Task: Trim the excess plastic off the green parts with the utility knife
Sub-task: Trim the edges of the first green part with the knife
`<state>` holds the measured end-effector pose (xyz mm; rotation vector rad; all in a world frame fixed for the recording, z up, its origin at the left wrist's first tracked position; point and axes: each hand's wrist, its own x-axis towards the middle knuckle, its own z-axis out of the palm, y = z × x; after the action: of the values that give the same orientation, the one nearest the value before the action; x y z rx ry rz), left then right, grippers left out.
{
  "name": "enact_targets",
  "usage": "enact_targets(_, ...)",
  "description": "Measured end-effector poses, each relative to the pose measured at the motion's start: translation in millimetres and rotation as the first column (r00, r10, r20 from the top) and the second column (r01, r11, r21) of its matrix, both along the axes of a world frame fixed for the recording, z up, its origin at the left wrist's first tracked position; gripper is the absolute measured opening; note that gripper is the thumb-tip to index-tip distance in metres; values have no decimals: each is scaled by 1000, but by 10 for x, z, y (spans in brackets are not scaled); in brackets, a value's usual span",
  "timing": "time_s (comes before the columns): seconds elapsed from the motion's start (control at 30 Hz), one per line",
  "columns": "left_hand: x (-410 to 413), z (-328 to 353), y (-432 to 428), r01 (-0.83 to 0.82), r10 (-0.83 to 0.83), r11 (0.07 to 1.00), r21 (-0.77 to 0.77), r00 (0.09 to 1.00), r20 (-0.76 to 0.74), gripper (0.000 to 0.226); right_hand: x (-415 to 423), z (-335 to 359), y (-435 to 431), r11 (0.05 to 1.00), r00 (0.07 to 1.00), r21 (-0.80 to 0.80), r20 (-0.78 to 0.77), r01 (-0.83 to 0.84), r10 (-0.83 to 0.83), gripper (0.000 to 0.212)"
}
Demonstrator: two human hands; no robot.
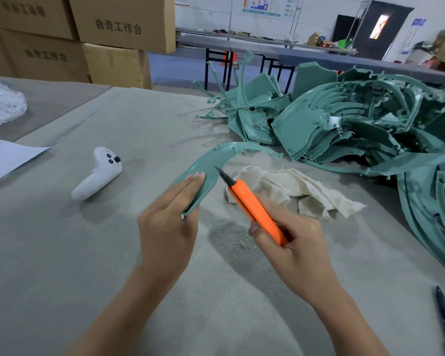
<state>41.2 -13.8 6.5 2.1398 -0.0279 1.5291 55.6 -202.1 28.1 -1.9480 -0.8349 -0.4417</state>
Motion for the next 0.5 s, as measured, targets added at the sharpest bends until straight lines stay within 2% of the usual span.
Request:
enact_targets(0.1,-5,17,13,-5,5,1000,3,1000,-5,27,-35,21,-17,995,995,-14,-6,-104,103,53)
enact_targets(0.17,-2,7,11,-6,6,1000,21,1000,5,28,-44,26,-14,992,993,45,-26,-118,119,45)
enact_targets(0.27,5,-14,-15,25,-25,1000,16,999,38,38,4,16,8,991,999,127,-34,34,-30,43)
enact_targets(0.37,8,-35,-14,55,-57,998,32,996,66,41,54,-10,-1,985,991,115,-33,131,-128,49)
enact_targets(0.5,16,-37,15,-5,5,1000,-2,1000,8,32,4,-4,-3,998,999,43,-27,-40,41,50)
